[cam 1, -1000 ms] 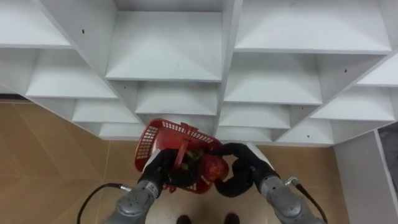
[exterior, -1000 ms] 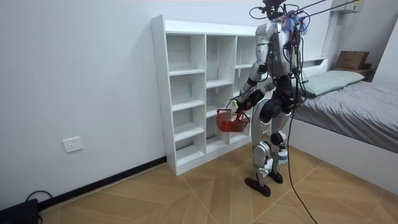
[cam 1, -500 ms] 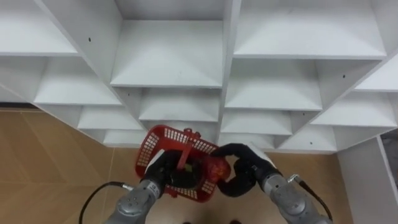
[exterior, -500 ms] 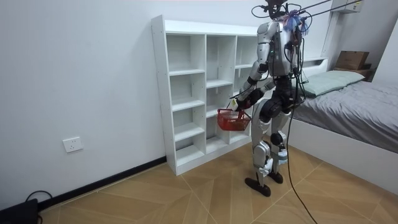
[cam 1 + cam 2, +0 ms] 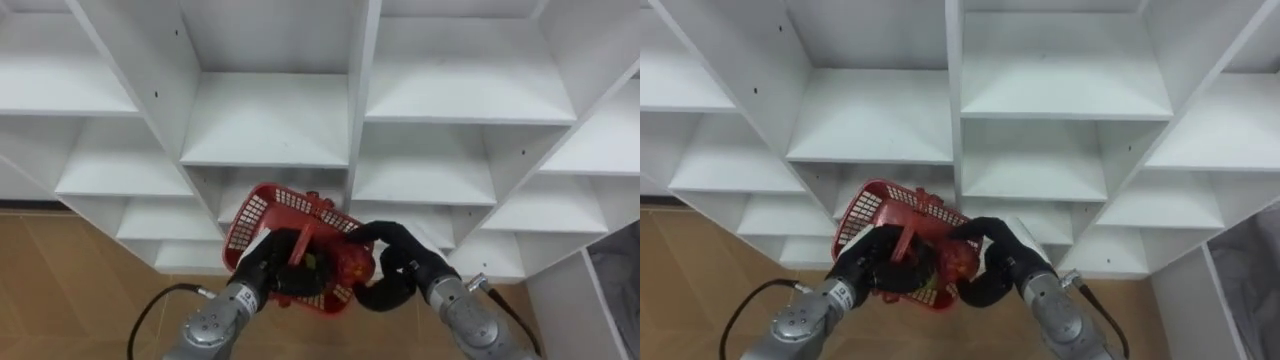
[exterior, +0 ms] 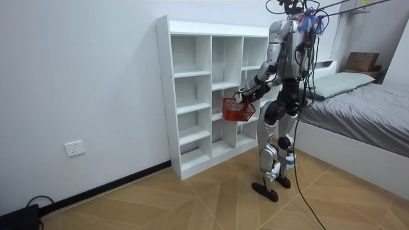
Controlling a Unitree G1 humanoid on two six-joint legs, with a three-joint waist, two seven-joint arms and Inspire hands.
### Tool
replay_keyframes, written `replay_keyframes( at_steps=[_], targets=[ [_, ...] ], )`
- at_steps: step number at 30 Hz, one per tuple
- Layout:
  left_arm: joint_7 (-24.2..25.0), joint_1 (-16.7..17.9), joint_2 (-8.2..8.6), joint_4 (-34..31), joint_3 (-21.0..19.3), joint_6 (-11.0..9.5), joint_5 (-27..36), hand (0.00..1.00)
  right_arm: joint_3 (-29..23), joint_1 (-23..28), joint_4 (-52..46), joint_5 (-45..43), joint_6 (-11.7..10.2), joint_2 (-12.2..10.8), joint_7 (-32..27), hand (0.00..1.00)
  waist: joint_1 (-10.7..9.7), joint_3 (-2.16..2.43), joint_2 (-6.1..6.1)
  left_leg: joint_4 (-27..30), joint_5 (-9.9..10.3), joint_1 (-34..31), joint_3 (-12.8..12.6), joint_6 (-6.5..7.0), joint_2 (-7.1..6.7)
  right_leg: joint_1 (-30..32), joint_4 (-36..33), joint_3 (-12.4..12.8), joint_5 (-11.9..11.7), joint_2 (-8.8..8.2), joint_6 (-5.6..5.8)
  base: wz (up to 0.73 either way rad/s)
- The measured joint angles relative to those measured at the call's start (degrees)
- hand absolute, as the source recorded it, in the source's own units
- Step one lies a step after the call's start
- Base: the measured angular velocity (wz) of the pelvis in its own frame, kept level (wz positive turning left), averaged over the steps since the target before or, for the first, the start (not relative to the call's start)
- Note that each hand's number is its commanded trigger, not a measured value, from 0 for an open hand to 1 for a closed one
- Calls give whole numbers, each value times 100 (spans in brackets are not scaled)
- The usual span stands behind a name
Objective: Collect fruits from the closet
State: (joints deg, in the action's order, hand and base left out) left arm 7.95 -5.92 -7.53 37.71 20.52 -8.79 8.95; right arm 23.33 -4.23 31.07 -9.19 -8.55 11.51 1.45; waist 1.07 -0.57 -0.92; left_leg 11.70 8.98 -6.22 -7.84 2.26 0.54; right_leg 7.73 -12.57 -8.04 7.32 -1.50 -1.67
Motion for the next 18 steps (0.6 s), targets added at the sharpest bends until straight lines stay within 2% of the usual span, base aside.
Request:
replay_keyframes(
  at_steps=[5,9,18],
  targets=[
    [37,216,-110,-499,-24,9,-91,100,-53,62,-216,-56,6,0,66,100,-45,1,-37,-96,0,206,-6,0,-8,-202,86,5,-1,6,8,-1],
    [188,223,-219,-546,-21,14,-99,100,-99,107,-296,-245,58,-2,158,100,-60,-9,-105,-107,6,310,-6,-8,-12,-327,140,11,5,8,18,0],
    [436,225,-226,-875,6,20,-189,100,-77,113,-303,-476,92,-10,269,100,-65,-7,-119,-142,12,421,-4,-12,-8,-441,191,24,-10,22,27,0]
  ],
)
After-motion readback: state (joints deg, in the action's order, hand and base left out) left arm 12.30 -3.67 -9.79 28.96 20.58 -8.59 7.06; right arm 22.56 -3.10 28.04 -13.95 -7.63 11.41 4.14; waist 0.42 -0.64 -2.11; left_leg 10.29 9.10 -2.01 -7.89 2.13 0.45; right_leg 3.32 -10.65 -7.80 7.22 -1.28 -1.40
